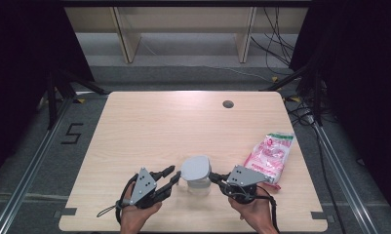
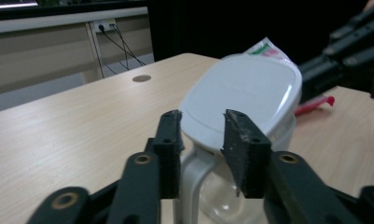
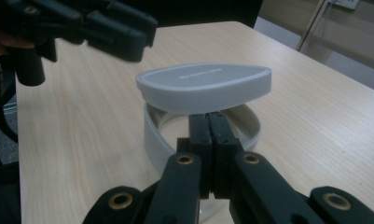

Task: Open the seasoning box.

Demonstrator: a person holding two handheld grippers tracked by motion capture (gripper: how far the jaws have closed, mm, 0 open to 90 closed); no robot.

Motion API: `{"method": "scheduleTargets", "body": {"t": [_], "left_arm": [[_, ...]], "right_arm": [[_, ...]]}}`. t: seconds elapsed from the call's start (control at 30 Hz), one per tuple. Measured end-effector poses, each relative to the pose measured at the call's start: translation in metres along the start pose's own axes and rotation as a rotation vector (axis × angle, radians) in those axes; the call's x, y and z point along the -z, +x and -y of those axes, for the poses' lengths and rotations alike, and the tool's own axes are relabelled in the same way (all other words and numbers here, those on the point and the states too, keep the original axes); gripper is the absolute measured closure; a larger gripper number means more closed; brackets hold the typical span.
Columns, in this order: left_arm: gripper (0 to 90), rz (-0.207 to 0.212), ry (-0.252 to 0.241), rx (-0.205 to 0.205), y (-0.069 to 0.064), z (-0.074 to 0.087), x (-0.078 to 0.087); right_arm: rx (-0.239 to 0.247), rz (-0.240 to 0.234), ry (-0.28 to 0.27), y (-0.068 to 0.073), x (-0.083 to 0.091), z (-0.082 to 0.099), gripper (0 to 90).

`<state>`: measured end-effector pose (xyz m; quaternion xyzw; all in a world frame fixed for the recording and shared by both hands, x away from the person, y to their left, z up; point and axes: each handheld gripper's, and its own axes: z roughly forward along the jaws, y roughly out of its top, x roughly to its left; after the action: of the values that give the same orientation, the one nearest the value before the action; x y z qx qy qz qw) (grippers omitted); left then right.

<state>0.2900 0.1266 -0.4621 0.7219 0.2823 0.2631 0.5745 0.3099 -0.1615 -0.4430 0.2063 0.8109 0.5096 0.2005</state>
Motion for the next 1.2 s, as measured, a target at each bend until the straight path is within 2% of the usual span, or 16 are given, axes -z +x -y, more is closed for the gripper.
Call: {"method": "scheduleTargets", "body": {"t": [0.17,0.2,0.23,0.37,0.47,0.53,0.57,0.6,0.63,0.77,0.9,0.93,1.0,1.07,1.17,1.2], "left_arm": [[50.5,-0.003,0.030,0.005,-0.005,0.010,0.002],[47.5,0.003,0.048,-0.020,-0.004,0.011,0.002],[44.3,-0.004,0.057,0.011,-0.007,0.013,0.000],[39.0,-0.015,0.072,0.003,-0.007,0.017,-0.001],[37.1,-0.025,0.078,0.025,-0.009,0.020,0.001],[35.5,-0.026,0.076,-0.003,-0.007,0.021,0.003],[34.4,-0.028,0.066,0.034,-0.008,0.023,0.003],[33.8,-0.029,0.070,-0.008,-0.005,0.023,0.004],[33.8,-0.035,0.079,0.015,-0.007,0.024,0.006],[31.8,-0.032,0.084,0.000,-0.003,0.027,0.009],[29.9,-0.040,0.082,0.026,-0.003,0.027,0.009],[29.6,-0.035,0.086,0.005,-0.001,0.027,0.008],[28.6,-0.038,0.077,0.054,-0.004,0.029,0.007],[28.3,-0.031,0.089,0.015,-0.003,0.028,0.008],[27.5,-0.043,0.083,0.042,-0.004,0.028,0.009],[26.8,-0.039,0.091,0.004,-0.001,0.028,0.010]], "right_arm": [[0.019,-0.012,-0.010,0.001,-0.002,-0.006,90.0],[0.016,-0.009,-0.003,0.001,-0.002,-0.007,90.0],[0.012,-0.008,-0.017,0.001,-0.004,-0.008,90.0],[0.011,-0.026,-0.023,0.003,-0.010,-0.014,90.0],[0.017,-0.025,-0.028,0.007,-0.015,-0.018,90.0],[0.041,-0.037,-0.029,0.010,-0.019,-0.022,90.0],[0.053,-0.045,-0.023,0.011,-0.020,-0.024,90.0],[0.054,-0.040,-0.030,0.013,-0.022,-0.026,90.0],[0.064,-0.049,-0.028,0.014,-0.024,-0.027,90.0],[0.071,-0.063,-0.031,0.021,-0.032,-0.033,90.0],[0.081,-0.073,-0.031,0.023,-0.036,-0.033,90.0],[0.090,-0.072,-0.036,0.021,-0.036,-0.033,90.0],[0.067,-0.079,-0.039,0.021,-0.036,-0.032,90.0],[0.059,-0.074,-0.040,0.019,-0.033,-0.031,88.9],[0.048,-0.056,-0.038,0.014,-0.026,-0.026,86.3],[0.026,-0.045,-0.037,0.008,-0.018,-0.020,84.0]]}}
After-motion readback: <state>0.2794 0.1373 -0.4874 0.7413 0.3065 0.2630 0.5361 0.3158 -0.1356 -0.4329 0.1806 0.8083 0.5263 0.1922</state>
